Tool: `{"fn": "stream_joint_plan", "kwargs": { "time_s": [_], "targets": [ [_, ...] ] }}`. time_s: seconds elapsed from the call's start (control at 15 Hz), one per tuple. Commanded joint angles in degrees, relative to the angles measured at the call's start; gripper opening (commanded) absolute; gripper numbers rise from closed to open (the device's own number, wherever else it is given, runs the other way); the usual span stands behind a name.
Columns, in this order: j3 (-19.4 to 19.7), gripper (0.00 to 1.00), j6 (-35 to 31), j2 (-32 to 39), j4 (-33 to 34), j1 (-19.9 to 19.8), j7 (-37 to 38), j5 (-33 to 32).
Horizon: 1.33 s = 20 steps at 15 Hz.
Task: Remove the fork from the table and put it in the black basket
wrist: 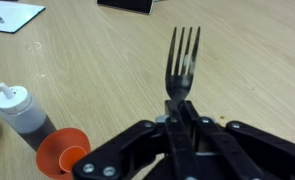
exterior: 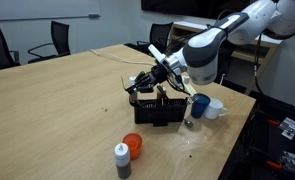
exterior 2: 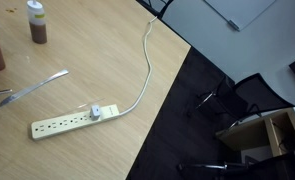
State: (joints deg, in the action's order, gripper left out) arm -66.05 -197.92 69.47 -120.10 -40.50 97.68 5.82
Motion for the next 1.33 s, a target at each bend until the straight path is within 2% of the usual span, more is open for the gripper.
{"fn": "stream_joint_plan", "kwargs": {
  "time_s": [0.0,0.33,1.2,1.27],
  "targets": [
    [-1.76,0.03,-0.01,4.04,0.67,-1.73,-4.77,-1.34],
    [-1.93,0.03,-0.01,6.44,1.24,-2.74,-8.08,-1.04],
    [-0.99,0.03,-0.01,9.62,0.37,-4.89,-10.77,0.62],
    [-0.87,0.09,-0.01,9.43,0.25,-4.91,-10.77,0.74]
  ]
}}
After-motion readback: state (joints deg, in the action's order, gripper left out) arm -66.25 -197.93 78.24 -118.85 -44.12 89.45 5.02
